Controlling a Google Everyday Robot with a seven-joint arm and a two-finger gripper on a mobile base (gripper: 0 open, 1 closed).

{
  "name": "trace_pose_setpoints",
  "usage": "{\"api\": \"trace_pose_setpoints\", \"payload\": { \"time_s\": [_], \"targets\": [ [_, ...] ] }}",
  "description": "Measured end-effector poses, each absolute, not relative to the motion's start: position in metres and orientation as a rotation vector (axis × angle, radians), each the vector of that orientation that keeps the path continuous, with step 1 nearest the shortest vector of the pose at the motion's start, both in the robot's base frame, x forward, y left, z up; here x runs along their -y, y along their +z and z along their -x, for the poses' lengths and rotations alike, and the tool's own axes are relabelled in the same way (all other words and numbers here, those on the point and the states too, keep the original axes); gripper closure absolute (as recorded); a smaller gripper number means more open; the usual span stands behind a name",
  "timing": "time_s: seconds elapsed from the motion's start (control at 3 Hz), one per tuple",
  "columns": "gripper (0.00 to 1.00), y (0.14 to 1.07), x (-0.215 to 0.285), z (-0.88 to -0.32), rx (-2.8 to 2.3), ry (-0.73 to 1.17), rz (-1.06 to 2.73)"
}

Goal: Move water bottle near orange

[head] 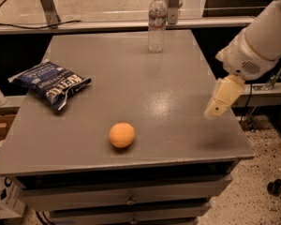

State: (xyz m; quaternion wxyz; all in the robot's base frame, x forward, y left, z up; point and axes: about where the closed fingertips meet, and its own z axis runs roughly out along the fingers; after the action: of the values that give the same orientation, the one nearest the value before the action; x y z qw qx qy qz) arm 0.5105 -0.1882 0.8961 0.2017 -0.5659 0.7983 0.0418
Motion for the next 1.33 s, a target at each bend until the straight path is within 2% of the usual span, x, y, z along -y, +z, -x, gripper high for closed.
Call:
{"api": "trace_pose_setpoints", "payload": {
  "time_s": [0.67, 1.33],
  "targets": [
    [0.0, 0.845, 0.166, -0.625, -2.165, 0.261, 1.324],
    [0.0, 0.871, 0.145, -0.726, -2.015, 0.331, 1.127]
  ]
}}
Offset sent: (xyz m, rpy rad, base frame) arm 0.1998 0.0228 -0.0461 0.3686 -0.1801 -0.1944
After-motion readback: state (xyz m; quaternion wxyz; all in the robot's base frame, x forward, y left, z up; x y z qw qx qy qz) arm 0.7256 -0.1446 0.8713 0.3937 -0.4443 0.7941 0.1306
